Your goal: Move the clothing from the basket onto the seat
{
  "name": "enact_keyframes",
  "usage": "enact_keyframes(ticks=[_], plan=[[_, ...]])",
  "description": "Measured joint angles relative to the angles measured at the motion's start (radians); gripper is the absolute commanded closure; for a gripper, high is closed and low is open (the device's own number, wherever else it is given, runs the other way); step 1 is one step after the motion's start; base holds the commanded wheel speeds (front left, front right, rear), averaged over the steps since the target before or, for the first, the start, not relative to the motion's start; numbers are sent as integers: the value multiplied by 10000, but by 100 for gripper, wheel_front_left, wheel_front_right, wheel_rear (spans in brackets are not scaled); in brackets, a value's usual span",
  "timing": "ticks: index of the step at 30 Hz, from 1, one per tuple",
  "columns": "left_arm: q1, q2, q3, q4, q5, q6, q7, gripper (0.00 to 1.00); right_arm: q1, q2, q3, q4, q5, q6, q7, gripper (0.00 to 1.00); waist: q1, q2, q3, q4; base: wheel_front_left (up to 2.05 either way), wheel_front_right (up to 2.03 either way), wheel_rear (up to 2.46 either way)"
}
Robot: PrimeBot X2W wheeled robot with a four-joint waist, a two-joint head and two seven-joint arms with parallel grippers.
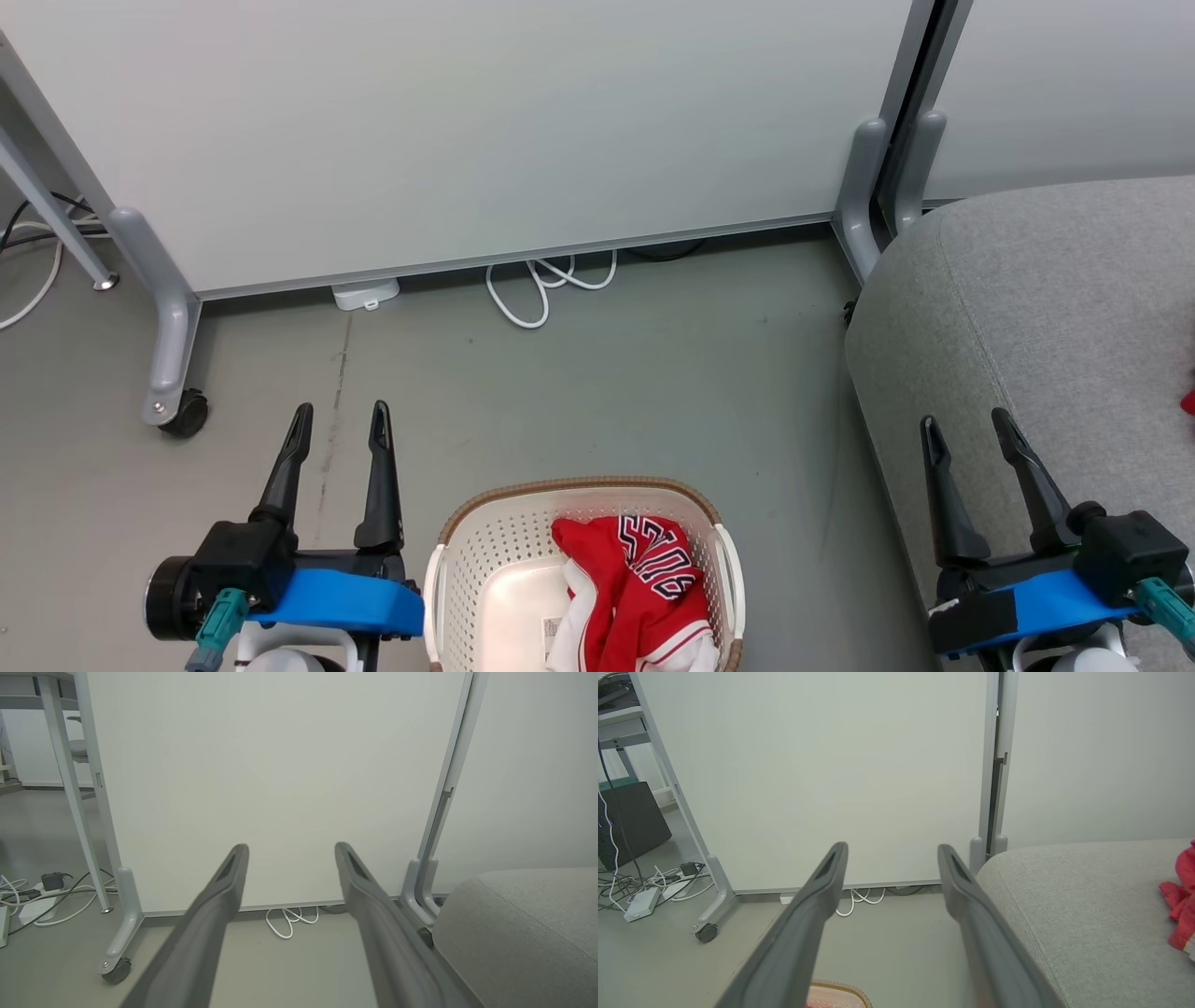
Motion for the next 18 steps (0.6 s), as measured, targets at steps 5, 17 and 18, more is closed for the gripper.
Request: enact_keyframes(ticks=[5, 17, 18], plan=[[-76, 2, -123, 35, 46, -50, 0, 0, -8, 6, 12, 2, 0, 0, 0, 0, 0, 0, 66, -12, 0, 0, 0], [-1440, -2, -1152, 957, 435, -351, -2, 0, -601, 6, 121, -167, 36, -2, 0, 0, 1, 0, 856, -415, 0, 0, 0], [-1606, -4, -1287, 1087, 447, -353, -2, 0, -683, 4, 119, -194, 50, 0, 0, 0, 1, 0, 966, -470, 0, 0, 0]])
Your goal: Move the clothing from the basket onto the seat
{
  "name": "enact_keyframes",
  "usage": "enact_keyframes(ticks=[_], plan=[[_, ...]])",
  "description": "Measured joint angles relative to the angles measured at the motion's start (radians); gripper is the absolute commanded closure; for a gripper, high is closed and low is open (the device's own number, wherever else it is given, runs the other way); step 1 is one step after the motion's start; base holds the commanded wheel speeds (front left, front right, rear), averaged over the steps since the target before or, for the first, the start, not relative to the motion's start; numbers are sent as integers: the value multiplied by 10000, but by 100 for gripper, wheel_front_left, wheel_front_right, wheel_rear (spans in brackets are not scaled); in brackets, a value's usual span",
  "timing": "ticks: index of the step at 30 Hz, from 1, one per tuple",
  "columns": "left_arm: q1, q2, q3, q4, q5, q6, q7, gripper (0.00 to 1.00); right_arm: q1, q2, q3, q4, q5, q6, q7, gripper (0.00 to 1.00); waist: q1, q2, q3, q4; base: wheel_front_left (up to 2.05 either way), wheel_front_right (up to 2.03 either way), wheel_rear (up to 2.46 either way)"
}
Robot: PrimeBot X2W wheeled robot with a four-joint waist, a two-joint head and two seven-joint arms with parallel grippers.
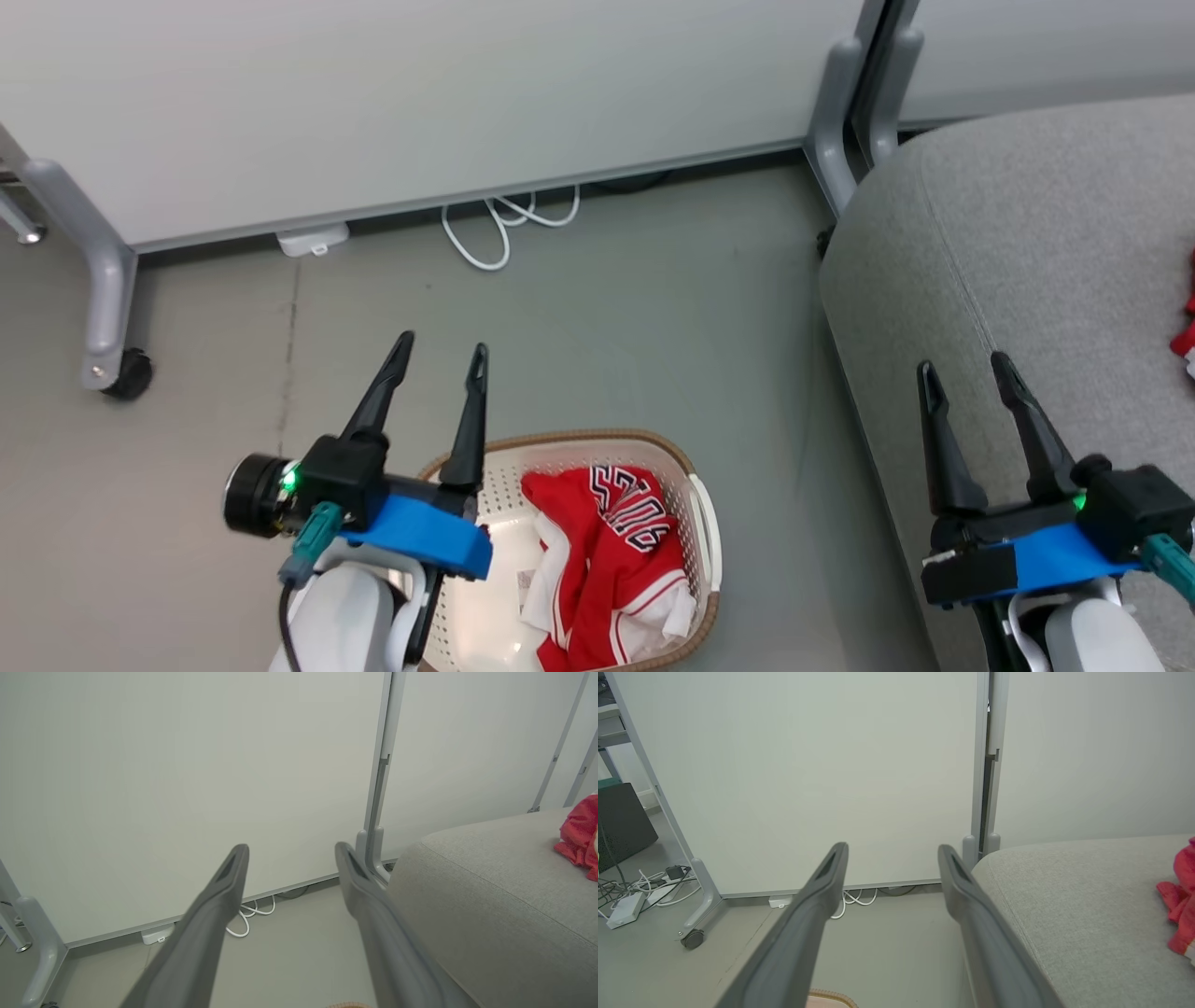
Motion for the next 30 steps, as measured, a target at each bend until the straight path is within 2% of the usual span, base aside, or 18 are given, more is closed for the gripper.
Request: enact_keyframes(ticks=[6, 17, 30], plan=[[-1031, 102, -882, 911, 132, -25, 2, 0, -565, 2, 52, -140, 73, -2, 0, 0, 1, 0, 754, -343, 0, 0, 0], [-2903, 667, -2834, 2727, -485, -50, 0, 0, -1537, 36, 127, -362, 161, 0, 0, 0, 1, 0, 2403, -916, 0, 0, 0], [-4576, 949, -5009, 4830, -1373, -52, 2, 0, -2632, 48, 249, -623, 253, -2, 0, 0, 2, -1, 4333, -1433, 0, 0, 0]])
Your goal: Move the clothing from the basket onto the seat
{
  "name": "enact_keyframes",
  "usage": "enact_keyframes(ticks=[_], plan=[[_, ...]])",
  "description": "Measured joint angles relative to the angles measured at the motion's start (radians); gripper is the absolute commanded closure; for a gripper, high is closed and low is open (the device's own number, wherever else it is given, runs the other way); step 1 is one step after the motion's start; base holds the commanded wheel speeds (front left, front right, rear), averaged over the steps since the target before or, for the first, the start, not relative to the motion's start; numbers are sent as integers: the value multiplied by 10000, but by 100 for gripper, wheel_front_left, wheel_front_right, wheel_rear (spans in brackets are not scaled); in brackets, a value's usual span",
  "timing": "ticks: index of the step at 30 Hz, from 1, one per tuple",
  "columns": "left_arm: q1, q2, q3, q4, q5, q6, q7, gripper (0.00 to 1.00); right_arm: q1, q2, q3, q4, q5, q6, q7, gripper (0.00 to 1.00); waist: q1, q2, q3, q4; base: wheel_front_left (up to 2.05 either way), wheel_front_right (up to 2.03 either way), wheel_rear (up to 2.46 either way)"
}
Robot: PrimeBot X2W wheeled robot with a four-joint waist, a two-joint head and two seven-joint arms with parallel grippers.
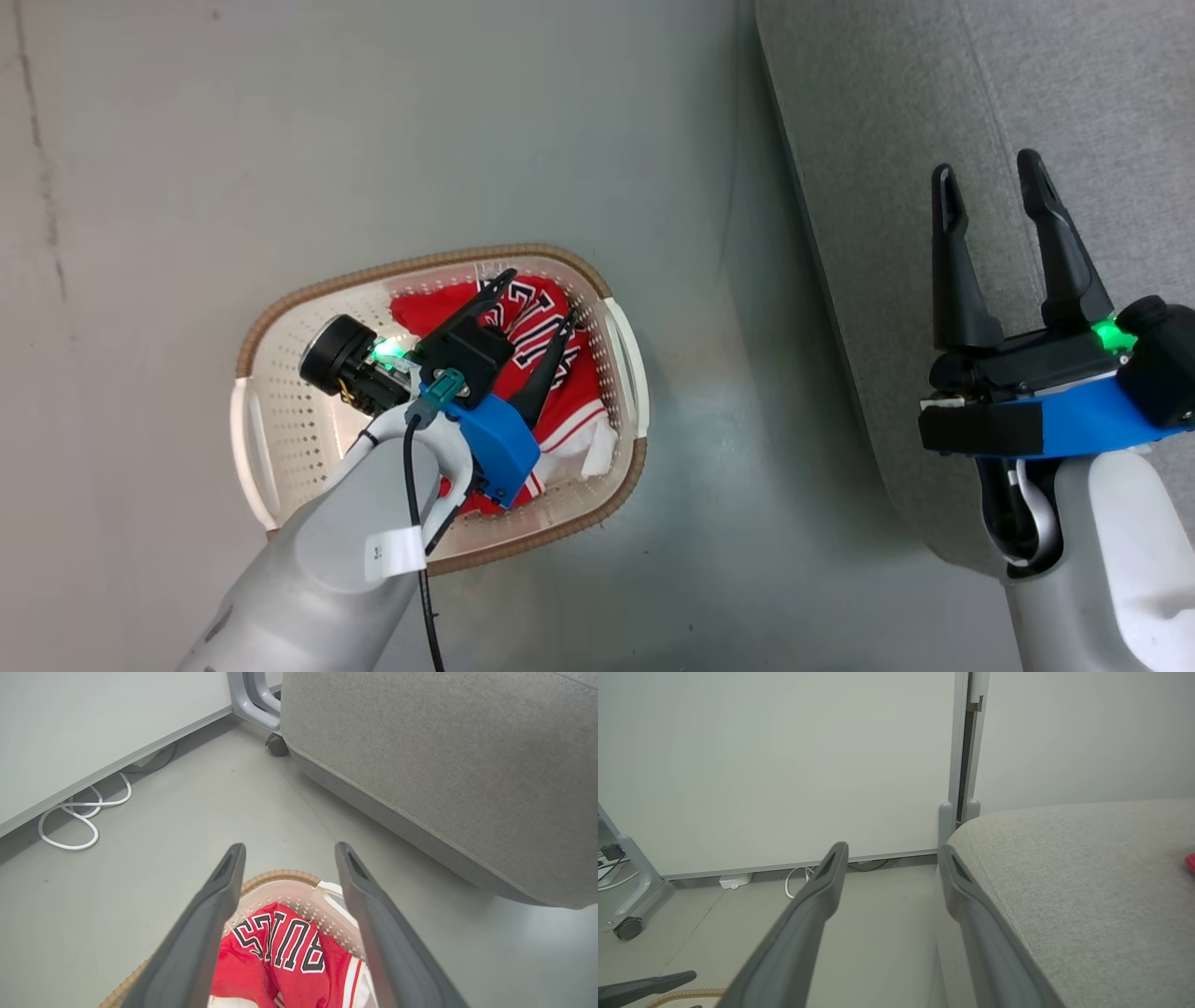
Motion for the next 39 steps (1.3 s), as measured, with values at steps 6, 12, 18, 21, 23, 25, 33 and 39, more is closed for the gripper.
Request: enact_keyframes(ticks=[6, 12, 18, 21, 23, 25, 33, 39], plan=[[-588, 59, -905, 1005, -395, 0, 0, 0, -290, -8, -8, -127, 4, 2, 0, 0, 0, 0, 718, -122, 0, 0, 0], [-1123, 33, -1916, 2021, -869, 0, 0, 0, -558, -13, -10, -221, 33, 2, 0, 0, 0, 0, 1377, -158, 0, 0, 0], [-1609, -27, -2702, 2872, -1446, -2, 0, 0, -845, -19, 10, -349, 33, 2, 0, 0, 0, 0, 2028, -162, 0, 0, 0], [-1751, -119, -3080, 3246, -1810, 0, 10, 0, -920, -46, 6, -408, 31, 2, 0, 0, -1, 0, 2336, -157, 0, 0, 0], [-1842, -201, -3302, 3430, -2119, -2, 159, 0, -1028, -73, -8, -439, 29, 2, 0, 0, -1, 0, 2529, -152, 0, 0, 0], [-1934, -222, -3515, 3567, -2502, -2, 500, 0, -1085, -104, -36, -493, 27, 2, 0, 0, -1, 0, 2716, -140, 0, 0, 0], [-2381, -79, -4445, 3735, -3469, -2, 1294, 0, -1305, -178, -98, -633, -17, 2, 0, 0, -1, 0, 3401, -74, 0, 0, 0], [-2774, -33, -4955, 3822, -3944, -2, 1369, 0, -1480, -207, -134, -734, -19, 2, 0, 0, -1, 0, 3872, -62, 0, 0, 0]])
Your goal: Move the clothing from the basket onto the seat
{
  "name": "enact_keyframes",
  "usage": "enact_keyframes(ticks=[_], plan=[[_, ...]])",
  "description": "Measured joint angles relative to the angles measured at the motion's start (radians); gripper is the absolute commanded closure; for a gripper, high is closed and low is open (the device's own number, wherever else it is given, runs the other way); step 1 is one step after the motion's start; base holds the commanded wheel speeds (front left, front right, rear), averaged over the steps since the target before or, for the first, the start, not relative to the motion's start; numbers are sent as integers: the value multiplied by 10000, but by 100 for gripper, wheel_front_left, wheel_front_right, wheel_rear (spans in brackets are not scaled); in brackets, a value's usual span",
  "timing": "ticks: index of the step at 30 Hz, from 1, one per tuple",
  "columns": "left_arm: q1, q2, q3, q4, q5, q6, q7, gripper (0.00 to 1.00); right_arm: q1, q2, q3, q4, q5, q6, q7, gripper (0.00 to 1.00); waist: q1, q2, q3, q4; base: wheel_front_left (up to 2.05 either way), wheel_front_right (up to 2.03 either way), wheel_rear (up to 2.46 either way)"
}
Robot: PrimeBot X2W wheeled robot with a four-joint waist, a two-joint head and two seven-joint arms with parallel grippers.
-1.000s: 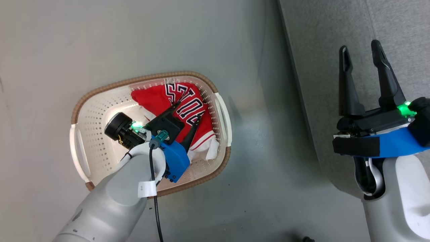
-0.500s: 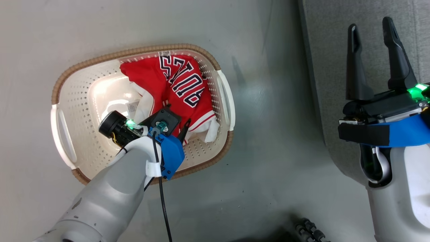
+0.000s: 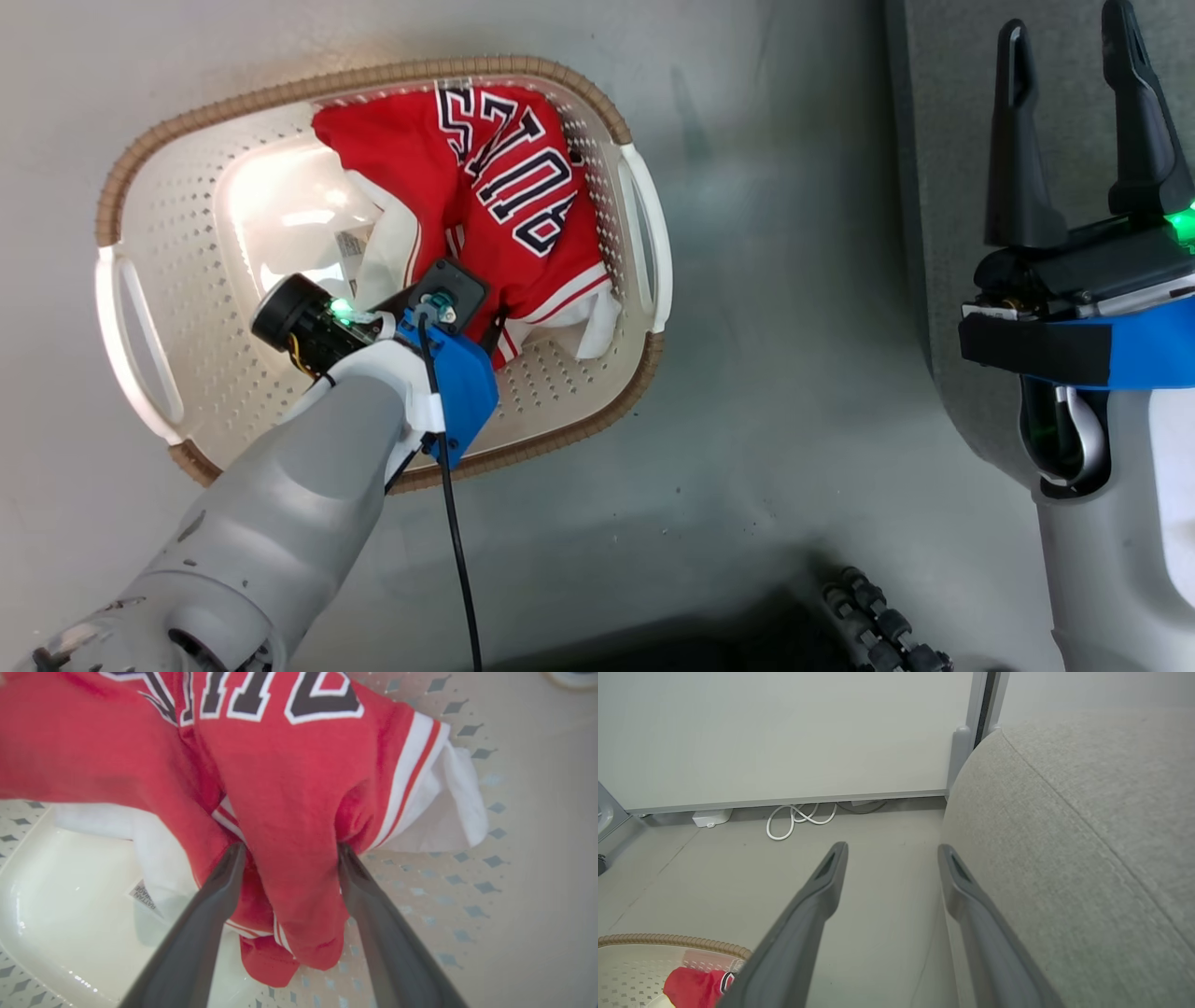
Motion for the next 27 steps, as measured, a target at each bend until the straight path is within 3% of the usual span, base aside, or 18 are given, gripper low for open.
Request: enact_keyframes(ticks=[13, 14, 15, 27], plan=[[-663, -155, -483, 362, -569, 0, -75, 0, -166, -2, 33, -153, -12, 0, 0, 0, 0, 0, 782, -29, 0, 0, 0], [-680, -159, -514, 382, -598, 0, -71, 43, -186, -2, 48, -153, -12, 0, 0, 0, -1, 0, 809, -28, 0, 0, 0], [-700, -161, -546, 401, -598, 0, -67, 100, -198, -2, 56, -157, -12, 0, 0, 0, -1, 0, 831, -29, 0, 0, 0], [-780, -284, -686, 426, -700, 0, -119, 100, -234, -21, 88, -113, -15, 0, 0, 0, -1, 0, 759, 38, 0, 0, 0]])
